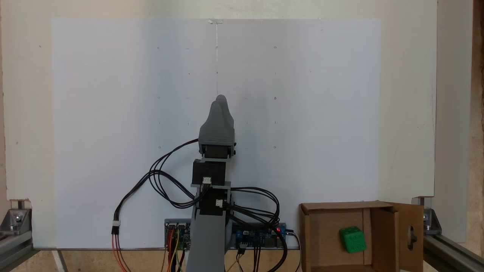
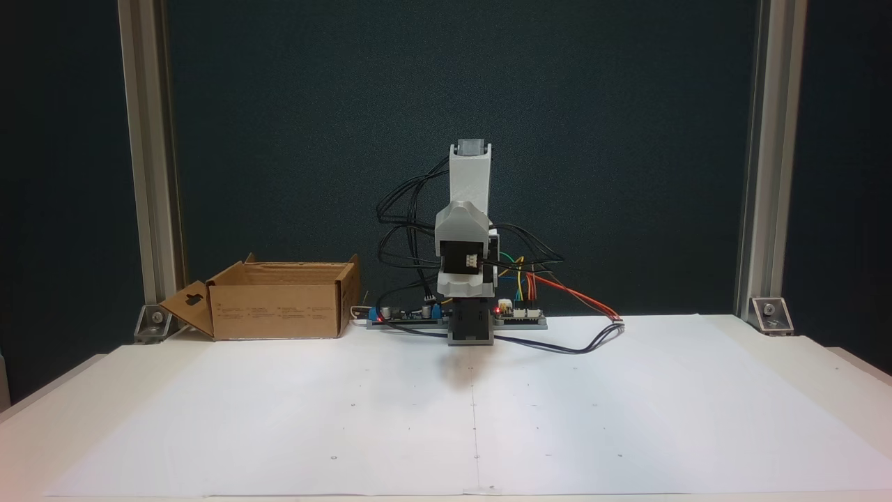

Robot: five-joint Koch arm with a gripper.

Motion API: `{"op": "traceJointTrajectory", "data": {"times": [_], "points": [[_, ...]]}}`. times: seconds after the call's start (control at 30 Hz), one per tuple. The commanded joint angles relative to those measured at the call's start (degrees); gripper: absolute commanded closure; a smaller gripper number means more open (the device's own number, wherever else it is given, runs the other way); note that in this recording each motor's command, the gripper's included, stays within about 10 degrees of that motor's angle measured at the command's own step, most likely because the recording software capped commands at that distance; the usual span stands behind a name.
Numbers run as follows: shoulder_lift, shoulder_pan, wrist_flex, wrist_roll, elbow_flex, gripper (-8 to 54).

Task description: Grasp a green dice and put it in the bin.

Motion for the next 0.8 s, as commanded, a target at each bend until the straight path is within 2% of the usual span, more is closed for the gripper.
{"op": "traceJointTrajectory", "data": {"times": [0.0, 0.77], "points": [[6.2, 0.0, -3.4, 1.7, 2.9, 0.5], [6.2, -0.4, -4.6, 1.8, 2.9, 0.3]]}}
